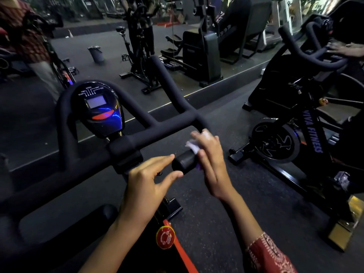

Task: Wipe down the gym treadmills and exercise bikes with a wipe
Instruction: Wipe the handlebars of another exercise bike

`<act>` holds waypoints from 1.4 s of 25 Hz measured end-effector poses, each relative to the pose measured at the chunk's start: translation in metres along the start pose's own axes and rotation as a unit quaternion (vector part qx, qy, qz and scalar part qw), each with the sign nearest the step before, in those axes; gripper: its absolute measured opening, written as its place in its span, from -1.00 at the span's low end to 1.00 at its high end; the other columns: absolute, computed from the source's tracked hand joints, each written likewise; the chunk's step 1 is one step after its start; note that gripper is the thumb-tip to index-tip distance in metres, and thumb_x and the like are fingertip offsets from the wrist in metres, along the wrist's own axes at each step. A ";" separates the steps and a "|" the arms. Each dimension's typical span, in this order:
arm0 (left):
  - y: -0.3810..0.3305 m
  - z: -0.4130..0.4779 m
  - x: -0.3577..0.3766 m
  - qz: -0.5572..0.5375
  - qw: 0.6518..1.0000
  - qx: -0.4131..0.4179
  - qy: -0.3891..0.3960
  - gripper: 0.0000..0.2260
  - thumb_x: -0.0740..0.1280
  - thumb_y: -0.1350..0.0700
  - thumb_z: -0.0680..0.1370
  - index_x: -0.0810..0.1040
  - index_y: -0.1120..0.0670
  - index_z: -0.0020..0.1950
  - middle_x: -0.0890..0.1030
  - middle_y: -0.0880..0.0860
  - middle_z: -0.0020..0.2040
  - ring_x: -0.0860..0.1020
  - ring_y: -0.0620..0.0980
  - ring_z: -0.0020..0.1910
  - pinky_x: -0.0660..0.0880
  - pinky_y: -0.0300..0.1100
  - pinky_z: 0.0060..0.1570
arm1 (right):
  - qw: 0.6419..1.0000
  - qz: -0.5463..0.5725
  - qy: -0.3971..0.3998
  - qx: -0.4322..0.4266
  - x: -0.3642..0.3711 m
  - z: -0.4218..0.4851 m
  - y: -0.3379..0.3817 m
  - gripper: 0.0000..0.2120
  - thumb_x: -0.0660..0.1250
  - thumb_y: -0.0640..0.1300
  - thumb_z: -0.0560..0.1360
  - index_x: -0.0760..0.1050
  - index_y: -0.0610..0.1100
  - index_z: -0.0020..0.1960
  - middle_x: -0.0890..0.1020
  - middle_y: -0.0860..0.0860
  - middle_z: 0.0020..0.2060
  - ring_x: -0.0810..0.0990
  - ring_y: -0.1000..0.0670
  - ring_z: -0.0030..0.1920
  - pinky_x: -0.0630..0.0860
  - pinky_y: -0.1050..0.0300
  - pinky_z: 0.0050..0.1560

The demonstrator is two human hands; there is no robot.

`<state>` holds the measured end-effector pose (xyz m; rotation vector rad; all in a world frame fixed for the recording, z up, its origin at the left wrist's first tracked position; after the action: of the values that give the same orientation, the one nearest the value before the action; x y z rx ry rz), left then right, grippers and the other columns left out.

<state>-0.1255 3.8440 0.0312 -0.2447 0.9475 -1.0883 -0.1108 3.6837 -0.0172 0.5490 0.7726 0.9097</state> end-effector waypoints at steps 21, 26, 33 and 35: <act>-0.031 0.023 0.020 0.102 0.959 0.218 0.152 -0.72 0.32 0.03 0.44 0.68 0.21 -0.07 0.68 0.09 -0.10 0.56 -0.12 -0.09 0.46 -0.31 0.03 | 0.991 -0.028 -0.116 -0.066 -0.003 -0.003 -0.004 -0.59 0.01 -0.04 0.65 0.57 -0.23 0.08 0.58 -0.06 0.09 0.38 -0.03 0.36 0.13 -0.12 0.45; -0.035 0.009 0.017 0.163 0.902 0.368 0.157 -0.73 0.20 0.09 0.56 0.61 0.19 0.10 0.66 0.17 0.01 0.56 0.04 0.03 0.29 -0.25 0.32 | 0.991 -0.117 -0.022 -0.061 0.002 0.023 0.018 -0.65 0.09 -0.08 0.58 0.55 -0.20 -0.20 0.59 -0.04 -0.20 0.54 -0.06 -0.02 0.21 -0.05 0.40; -0.036 0.011 0.012 0.109 0.913 0.372 0.128 -0.76 0.20 0.07 0.61 0.57 0.18 0.12 0.65 0.17 0.04 0.51 0.02 0.08 0.32 -0.23 0.32 | 0.992 -0.039 -0.104 -0.056 -0.011 0.001 -0.013 -0.52 -0.06 0.06 0.67 0.50 -0.21 0.22 0.44 -0.08 0.30 0.27 -0.12 0.46 0.15 -0.31 0.41; -0.034 0.014 0.015 0.097 0.922 0.351 0.132 -0.73 0.25 0.06 0.57 0.63 0.20 0.07 0.65 0.16 0.04 0.53 -0.01 0.07 0.34 -0.25 0.32 | 0.988 0.010 -0.155 0.001 -0.002 -0.008 -0.012 -0.56 -0.07 0.08 0.67 0.45 -0.13 0.29 0.37 -0.01 0.38 0.13 -0.14 0.52 0.00 -0.29 0.47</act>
<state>-0.1350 3.8117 0.0514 0.5874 0.7382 -1.2237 -0.1123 3.6764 -0.0297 0.6832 0.4866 0.8174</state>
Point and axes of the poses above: each hand's wrist, its own z-axis towards the middle knuckle, its own x-axis out of the palm, y = z × x, the point moved 10 cm from there along z, towards the middle knuckle
